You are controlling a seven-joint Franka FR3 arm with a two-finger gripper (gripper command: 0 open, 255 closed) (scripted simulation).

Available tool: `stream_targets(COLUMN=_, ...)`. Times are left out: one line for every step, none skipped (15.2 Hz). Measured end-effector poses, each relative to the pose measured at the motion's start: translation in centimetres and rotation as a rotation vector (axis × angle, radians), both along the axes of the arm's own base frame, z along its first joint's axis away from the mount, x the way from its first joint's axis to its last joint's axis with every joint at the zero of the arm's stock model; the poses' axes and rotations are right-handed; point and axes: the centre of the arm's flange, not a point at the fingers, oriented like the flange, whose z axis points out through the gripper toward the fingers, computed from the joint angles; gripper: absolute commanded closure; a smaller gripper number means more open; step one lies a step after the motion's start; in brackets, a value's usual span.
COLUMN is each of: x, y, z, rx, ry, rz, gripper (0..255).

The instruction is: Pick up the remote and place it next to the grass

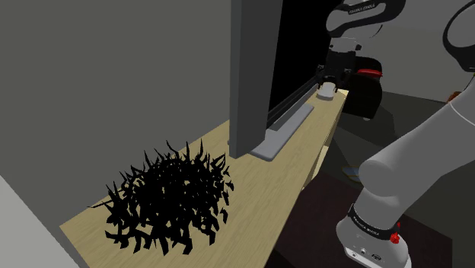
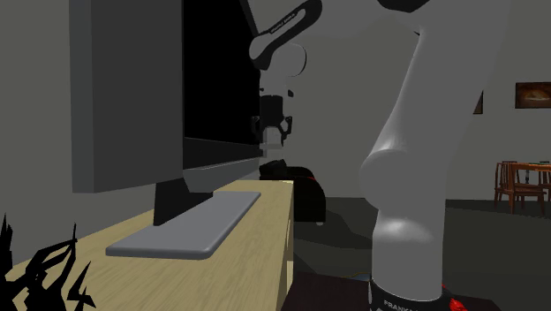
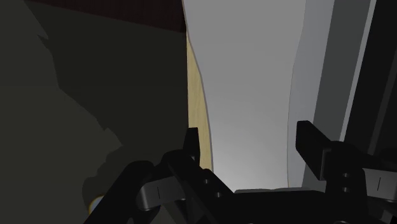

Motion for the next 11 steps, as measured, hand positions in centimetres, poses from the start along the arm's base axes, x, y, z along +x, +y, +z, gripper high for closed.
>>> stream_targets(x=-0.1, y=0.6, z=0.2, rx=0.0, ry=0.0, rz=0.0, gripper=255)
stream_targets(x=-0.1, y=1.6, z=0.1, rx=0.0, ry=0.0, rz=0.001, gripper=255)
stream_targets(x=-0.4, y=2.6, z=0.0, rx=0.001, ry=0.0, rz=0.001, gripper=255)
stream_targets(x=-0.7, y=3.9, z=0.4, rx=0.001, ry=0.0, rz=0.001, gripper=255)
stream_targets(x=-1.1, y=5.1, z=0.5, rx=0.001, ry=-0.001, rz=0.001, gripper=255)
stream_targets(x=-1.3, y=6.5, z=0.3, rx=0.001, ry=-0.001, rz=0.001, gripper=255)
stream_targets(x=-1.5, y=7.8, z=0.4, rx=0.001, ry=0.0, rz=0.001, gripper=255)
stream_targets(x=-1.8, y=9.2, z=0.4, rx=0.0, ry=0.0, rz=0.001, gripper=255)
stream_targets(x=-2.3, y=10.1, z=0.3, rx=0.001, ry=0.0, rz=0.001, gripper=255)
stream_targets(x=-2.7, y=11.6, z=0.1, rx=0.001, ry=0.0, rz=0.001, gripper=255)
stream_targets(x=-2.9, y=12.8, z=0.2, rx=0.0, ry=0.0, rz=0.001, gripper=255)
